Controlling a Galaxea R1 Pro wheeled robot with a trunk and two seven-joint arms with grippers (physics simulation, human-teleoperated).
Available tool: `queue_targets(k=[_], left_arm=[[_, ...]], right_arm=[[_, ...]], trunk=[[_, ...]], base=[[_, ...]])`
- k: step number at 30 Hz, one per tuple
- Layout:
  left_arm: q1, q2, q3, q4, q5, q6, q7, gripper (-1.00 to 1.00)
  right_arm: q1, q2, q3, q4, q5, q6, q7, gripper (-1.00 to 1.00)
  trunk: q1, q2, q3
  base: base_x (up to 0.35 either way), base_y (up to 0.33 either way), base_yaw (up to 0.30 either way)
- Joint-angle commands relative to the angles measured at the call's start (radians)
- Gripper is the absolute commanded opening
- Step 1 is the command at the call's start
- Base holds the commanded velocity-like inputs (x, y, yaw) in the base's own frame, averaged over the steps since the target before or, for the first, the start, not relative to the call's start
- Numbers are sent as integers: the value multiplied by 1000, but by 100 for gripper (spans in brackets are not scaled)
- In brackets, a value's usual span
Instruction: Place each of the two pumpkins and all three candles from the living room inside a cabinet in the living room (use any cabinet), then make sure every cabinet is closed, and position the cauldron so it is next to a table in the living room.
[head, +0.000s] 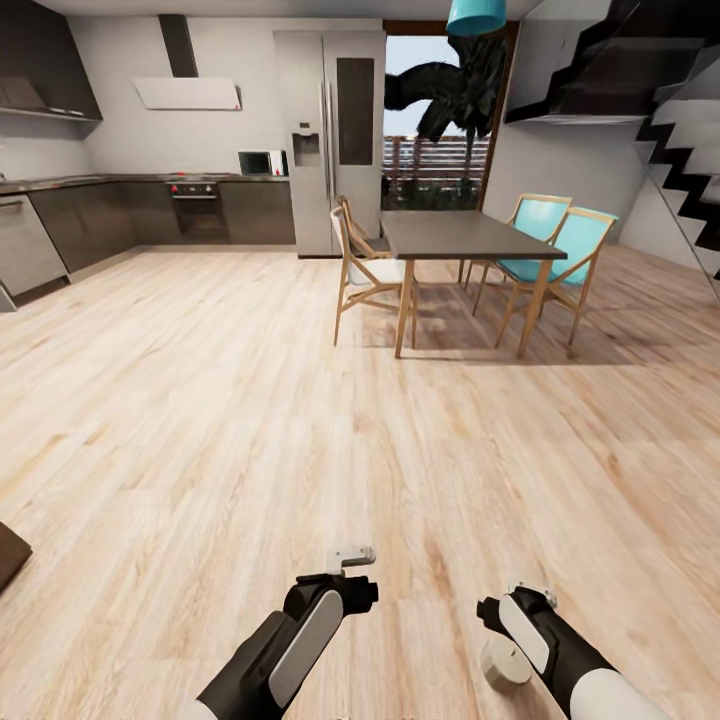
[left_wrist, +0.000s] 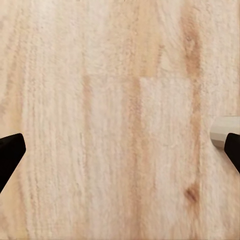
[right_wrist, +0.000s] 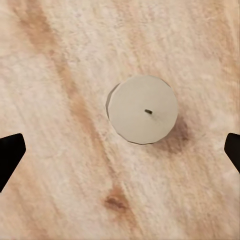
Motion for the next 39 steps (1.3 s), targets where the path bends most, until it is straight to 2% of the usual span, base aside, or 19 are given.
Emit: queue_targets(k=[1, 24, 39], left_arm=[[-1, 0, -2, -2, 10, 0, 10, 100], [-1, 1, -1, -34, 11, 20, 11, 100], [-1, 3, -1, -35, 11, 23, 10, 100]], right_arm=[[-1, -2, 8, -2, -9, 3, -9, 100], [-1, 0, 8, -1, -8, 3, -8, 100], [-1, 1, 9, -3, -8, 3, -8, 100]], trunk=[[4, -8, -4], [92, -169, -76], [99, -172, -134]], base=[[0, 0, 0], [-8, -60, 0], [-28, -49, 0]])
